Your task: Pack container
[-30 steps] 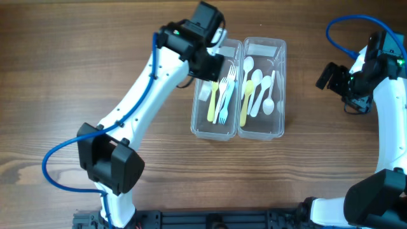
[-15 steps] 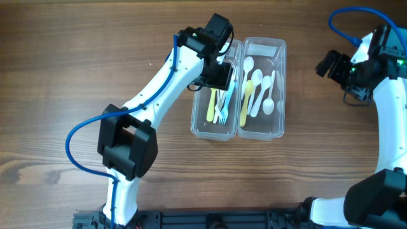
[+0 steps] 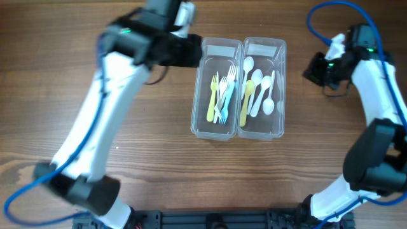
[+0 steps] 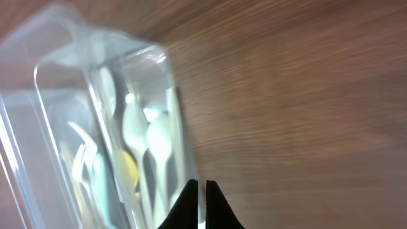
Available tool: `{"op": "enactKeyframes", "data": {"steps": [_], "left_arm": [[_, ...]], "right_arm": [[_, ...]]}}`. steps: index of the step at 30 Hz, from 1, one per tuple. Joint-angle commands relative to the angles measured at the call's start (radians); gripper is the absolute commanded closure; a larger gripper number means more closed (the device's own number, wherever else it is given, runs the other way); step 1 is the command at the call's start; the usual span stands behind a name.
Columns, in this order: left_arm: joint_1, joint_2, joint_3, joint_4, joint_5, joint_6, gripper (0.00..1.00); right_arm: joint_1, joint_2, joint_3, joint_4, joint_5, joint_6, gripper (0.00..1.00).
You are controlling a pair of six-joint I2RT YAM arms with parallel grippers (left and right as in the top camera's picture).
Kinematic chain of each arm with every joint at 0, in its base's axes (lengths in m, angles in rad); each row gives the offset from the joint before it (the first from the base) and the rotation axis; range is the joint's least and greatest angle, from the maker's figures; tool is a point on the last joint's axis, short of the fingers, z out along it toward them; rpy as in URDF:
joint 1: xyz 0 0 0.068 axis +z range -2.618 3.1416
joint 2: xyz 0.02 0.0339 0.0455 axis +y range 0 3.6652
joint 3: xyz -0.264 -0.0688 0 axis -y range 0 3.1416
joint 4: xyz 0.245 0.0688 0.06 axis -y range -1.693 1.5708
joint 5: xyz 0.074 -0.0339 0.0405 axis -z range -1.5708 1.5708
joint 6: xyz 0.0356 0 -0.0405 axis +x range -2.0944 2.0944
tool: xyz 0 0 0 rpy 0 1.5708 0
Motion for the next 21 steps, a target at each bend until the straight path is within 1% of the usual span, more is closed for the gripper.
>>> {"op": "enactKeyframes", "data": {"steps": [1,4,9,15,17,19,20,21], "left_arm": [[0.079,-0.048,0.012,-0.067,-0.024,-0.001,0.40],[0.129,-0.051,0.012,-0.140,-0.024,-0.001,0.41],[0.165,-0.049,0.012,-0.206,-0.025,0.007,0.52],[0.165,-0.049,0.012,-0.211,-0.025,0.010,0.53],[0.165,-0.049,0.012,-0.211,-0.035,0.010,0.50],[0.165,-0.049,0.012,-0.211,-0.060,0.011,0.46],[0.165,-0.051,0.012,-0.211,-0.079,0.029,0.46],[0.165,-0.056,0.013,-0.210,-0.085,0.057,0.48]], "right_arm": [[0.077,0.045,-0.008,0.037,-0.063,-0.003,0.96],[0.129,0.061,-0.008,0.064,-0.059,-0.002,0.96],[0.170,0.064,-0.008,0.077,-0.026,0.043,0.96],[0.175,0.064,-0.008,0.079,-0.038,0.039,0.96],[0.165,0.058,-0.006,0.079,-0.010,0.040,0.96],[0.150,0.040,0.004,0.068,0.032,0.033,0.96],[0.141,0.014,0.015,0.056,0.057,0.003,0.96],[0.135,-0.016,0.028,0.045,0.075,-0.029,0.96]]}}
